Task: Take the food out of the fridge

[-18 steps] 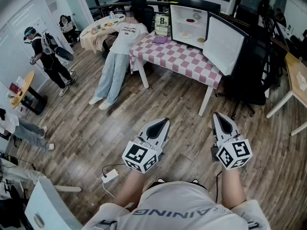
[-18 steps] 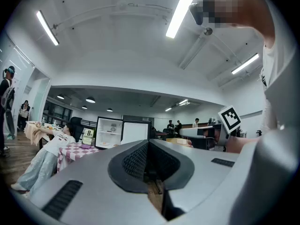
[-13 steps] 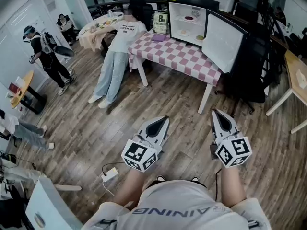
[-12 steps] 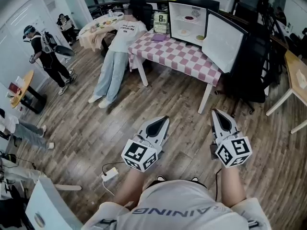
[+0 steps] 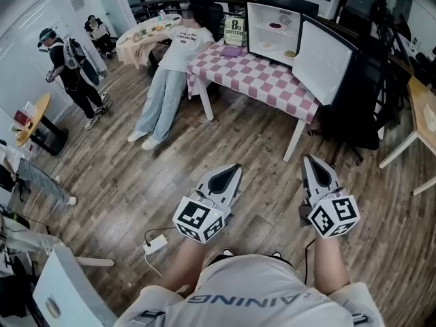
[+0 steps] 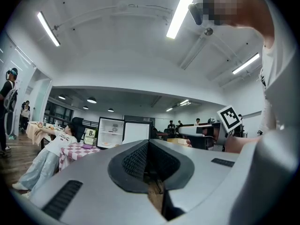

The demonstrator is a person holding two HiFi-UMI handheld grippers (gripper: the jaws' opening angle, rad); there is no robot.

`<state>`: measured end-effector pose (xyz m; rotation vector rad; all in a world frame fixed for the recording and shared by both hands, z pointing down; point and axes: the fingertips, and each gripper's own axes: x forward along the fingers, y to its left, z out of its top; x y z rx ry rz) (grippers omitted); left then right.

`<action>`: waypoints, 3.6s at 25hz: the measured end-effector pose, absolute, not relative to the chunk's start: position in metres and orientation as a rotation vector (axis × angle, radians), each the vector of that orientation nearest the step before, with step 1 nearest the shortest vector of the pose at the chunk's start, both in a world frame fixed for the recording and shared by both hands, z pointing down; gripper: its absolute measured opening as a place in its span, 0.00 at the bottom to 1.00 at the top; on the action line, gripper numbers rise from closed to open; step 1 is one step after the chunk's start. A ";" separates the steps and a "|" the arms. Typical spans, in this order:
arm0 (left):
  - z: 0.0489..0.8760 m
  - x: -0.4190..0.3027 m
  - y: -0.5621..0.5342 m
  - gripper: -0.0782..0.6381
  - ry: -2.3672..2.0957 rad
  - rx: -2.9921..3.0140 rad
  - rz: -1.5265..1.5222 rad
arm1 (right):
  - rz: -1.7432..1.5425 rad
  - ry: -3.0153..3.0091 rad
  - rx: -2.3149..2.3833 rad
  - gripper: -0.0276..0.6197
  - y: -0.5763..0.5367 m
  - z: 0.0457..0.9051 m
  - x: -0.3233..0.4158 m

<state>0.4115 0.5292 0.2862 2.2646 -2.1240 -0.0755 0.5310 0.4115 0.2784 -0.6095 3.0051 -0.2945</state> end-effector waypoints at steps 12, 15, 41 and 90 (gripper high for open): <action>0.286 0.361 0.568 0.12 -2.146 2.265 -0.090 | -0.313 3.012 -0.596 0.07 0.446 0.284 0.481; 0.289 0.347 0.578 0.12 -2.142 2.268 -0.092 | -0.302 3.020 -0.590 0.07 0.460 0.287 0.465; 0.315 0.232 0.442 0.12 -2.161 2.157 -0.036 | -0.383 3.073 -0.562 0.07 0.302 0.316 0.348; 0.332 -0.079 0.070 0.12 -1.816 2.400 -0.011 | -0.457 3.044 -0.974 0.07 -0.019 0.349 0.062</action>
